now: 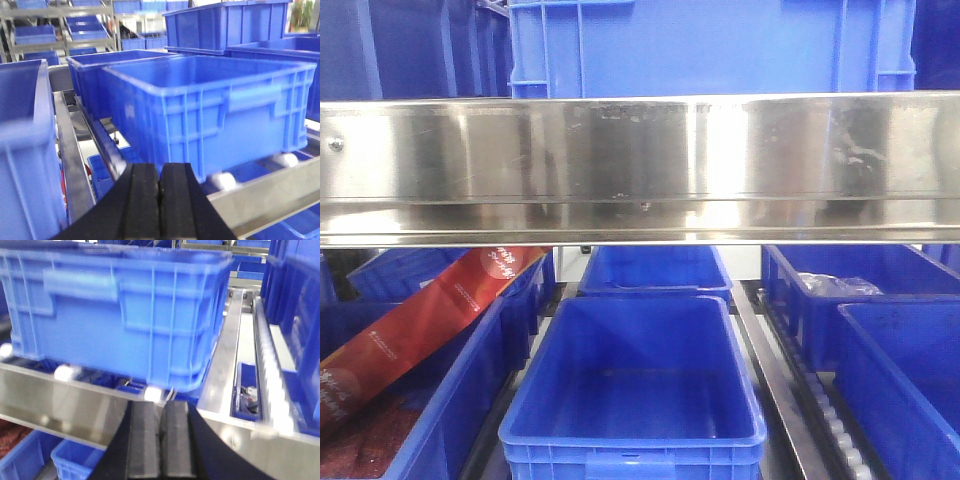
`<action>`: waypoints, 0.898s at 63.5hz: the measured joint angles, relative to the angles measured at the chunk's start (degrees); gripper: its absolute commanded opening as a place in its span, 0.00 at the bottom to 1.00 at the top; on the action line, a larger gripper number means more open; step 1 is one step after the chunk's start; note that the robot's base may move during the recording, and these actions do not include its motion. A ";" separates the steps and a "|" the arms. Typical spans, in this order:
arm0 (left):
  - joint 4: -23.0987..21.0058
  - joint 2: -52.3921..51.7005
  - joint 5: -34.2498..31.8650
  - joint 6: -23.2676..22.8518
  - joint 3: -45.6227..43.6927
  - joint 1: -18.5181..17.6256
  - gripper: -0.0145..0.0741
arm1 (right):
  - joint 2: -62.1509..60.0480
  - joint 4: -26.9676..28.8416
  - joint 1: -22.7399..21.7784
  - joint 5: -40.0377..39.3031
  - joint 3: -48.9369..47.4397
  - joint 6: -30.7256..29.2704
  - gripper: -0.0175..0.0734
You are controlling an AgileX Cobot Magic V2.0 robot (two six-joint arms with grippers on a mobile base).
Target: Place valve from conveyor to right shelf box
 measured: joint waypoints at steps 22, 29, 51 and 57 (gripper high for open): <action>-5.62 -4.87 -12.72 0.00 15.42 0.00 0.04 | -1.13 -0.10 0.00 -3.38 4.31 0.00 0.01; -5.74 -4.92 -13.02 -0.11 15.56 0.00 0.04 | -1.13 -0.10 0.00 -4.46 4.31 0.00 0.01; -5.85 -4.92 -13.37 -0.11 15.56 0.00 0.04 | -1.13 -0.10 0.00 -4.93 4.31 0.00 0.01; -5.85 -4.92 -13.51 -0.11 15.56 0.00 0.04 | -1.13 -0.10 0.00 -4.93 4.31 0.00 0.01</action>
